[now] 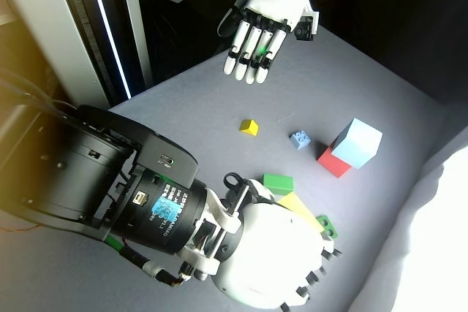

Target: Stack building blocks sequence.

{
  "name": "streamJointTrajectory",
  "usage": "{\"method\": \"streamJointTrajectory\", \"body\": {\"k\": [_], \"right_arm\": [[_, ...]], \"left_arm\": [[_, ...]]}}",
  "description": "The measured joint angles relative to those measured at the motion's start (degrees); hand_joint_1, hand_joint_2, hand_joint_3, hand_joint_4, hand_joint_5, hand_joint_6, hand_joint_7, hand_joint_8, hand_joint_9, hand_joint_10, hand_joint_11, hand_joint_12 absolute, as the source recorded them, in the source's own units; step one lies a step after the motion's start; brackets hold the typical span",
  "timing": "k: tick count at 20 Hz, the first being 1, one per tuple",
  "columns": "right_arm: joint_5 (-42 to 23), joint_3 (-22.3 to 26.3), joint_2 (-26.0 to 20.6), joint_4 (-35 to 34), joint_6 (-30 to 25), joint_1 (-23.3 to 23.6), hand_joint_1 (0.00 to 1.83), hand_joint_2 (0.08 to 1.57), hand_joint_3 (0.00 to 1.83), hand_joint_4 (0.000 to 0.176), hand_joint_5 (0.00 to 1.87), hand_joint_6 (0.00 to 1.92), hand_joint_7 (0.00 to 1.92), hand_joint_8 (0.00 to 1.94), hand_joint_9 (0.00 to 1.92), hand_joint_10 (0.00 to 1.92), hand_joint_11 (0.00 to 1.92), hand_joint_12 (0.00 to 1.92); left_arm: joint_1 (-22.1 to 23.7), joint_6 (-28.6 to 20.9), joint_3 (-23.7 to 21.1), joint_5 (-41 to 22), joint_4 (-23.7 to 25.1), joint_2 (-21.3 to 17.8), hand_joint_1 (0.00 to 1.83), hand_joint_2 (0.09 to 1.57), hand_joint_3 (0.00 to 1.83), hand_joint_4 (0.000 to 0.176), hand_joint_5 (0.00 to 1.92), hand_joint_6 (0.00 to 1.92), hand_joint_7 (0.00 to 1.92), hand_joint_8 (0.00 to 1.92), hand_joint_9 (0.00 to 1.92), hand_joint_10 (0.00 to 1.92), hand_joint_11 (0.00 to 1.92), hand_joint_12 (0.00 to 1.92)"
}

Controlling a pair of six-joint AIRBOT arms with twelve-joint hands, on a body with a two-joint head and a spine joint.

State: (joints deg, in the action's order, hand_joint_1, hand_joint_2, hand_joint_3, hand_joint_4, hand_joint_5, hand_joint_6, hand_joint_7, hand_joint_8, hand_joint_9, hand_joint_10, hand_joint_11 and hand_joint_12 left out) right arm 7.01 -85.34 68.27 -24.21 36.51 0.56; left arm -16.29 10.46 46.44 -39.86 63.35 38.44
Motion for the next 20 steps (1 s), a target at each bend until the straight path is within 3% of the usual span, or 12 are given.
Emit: {"method": "streamJointTrajectory", "body": {"k": [3,4,6,10,15,16,18,19,20], "right_arm": [[0.1,0.0,0.0,0.0,-0.6,-0.2,1.18,1.2,0.0,0.0,0.85,1.12,0.8,1.41,0.61,1.36,0.3,1.75],[-0.5,0.0,0.0,0.0,-0.7,-0.5,1.31,1.21,0.0,0.0,0.82,1.14,0.81,1.35,0.65,1.5,0.31,1.74],[-0.7,0.0,0.0,0.0,-0.7,-1.3,1.19,1.19,0.0,0.0,0.87,1.09,0.82,1.38,0.63,1.36,0.3,1.72],[-1.7,0.0,0.0,0.0,-0.9,-2.1,1.19,1.19,0.0,0.0,0.88,1.08,0.81,1.38,0.62,1.35,0.29,1.74],[-2.9,-0.2,0.2,-0.1,-1.0,-3.1,1.17,1.22,0.0,0.0,0.77,1.24,0.81,1.35,0.61,1.23,0.28,1.68],[-2.8,-0.2,0.2,-0.2,-1.1,-3.6,1.15,1.25,0.0,0.0,0.68,1.36,0.78,1.39,0.55,1.19,0.21,1.7],[-3.4,-0.3,0.2,-0.3,-1.4,-3.6,1.16,1.23,0.0,0.0,0.71,1.33,0.8,1.34,0.58,1.11,0.24,1.66],[-3.7,-0.3,0.2,-0.2,-1.4,-3.6,1.15,1.25,0.0,0.011,0.7,1.36,0.78,1.37,0.55,1.08,0.2,1.66],[-3.8,-0.3,0.2,-0.2,-1.4,-3.6,1.15,1.25,0.0,0.011,0.7,1.36,0.78,1.37,0.55,1.08,0.2,1.66]], "left_arm": [[0.2,0.0,0.0,0.0,0.0,0.0,0.36,1.11,0.0,0.0,0.49,0.0,0.57,0.0,0.54,0.01,0.09,0.85],[0.2,0.0,0.0,0.0,0.0,0.0,0.34,1.12,0.0,0.0,0.48,0.0,0.56,0.0,0.53,0.0,0.07,0.84],[0.2,0.0,0.0,0.0,0.0,0.0,0.36,1.12,0.0,0.0,0.49,0.0,0.57,0.01,0.54,0.01,0.08,0.85],[0.2,0.0,0.0,0.0,0.0,0.0,0.34,1.12,0.0,0.0,0.5,0.01,0.58,0.01,0.56,0.01,0.09,0.86],[0.2,0.0,0.1,0.0,0.0,0.0,0.35,1.13,0.0,0.0,0.48,0.0,0.56,0.0,0.54,0.0,0.08,0.86],[0.2,0.0,0.1,0.0,0.0,0.0,0.37,1.12,0.0,0.0,0.52,0.01,0.59,0.01,0.56,0.01,0.1,0.86],[0.2,0.0,0.1,0.0,0.0,0.0,0.36,1.12,0.0,0.0,0.52,0.01,0.6,0.01,0.56,0.01,0.1,0.85],[0.2,0.0,0.1,0.0,0.0,0.0,0.34,1.12,0.0,0.0,0.52,0.01,0.6,0.01,0.56,0.01,0.1,0.85],[0.2,0.0,0.1,0.0,0.0,0.0,0.34,1.12,0.0,0.0,0.52,0.01,0.6,0.01,0.56,0.01,0.1,0.85]]}}
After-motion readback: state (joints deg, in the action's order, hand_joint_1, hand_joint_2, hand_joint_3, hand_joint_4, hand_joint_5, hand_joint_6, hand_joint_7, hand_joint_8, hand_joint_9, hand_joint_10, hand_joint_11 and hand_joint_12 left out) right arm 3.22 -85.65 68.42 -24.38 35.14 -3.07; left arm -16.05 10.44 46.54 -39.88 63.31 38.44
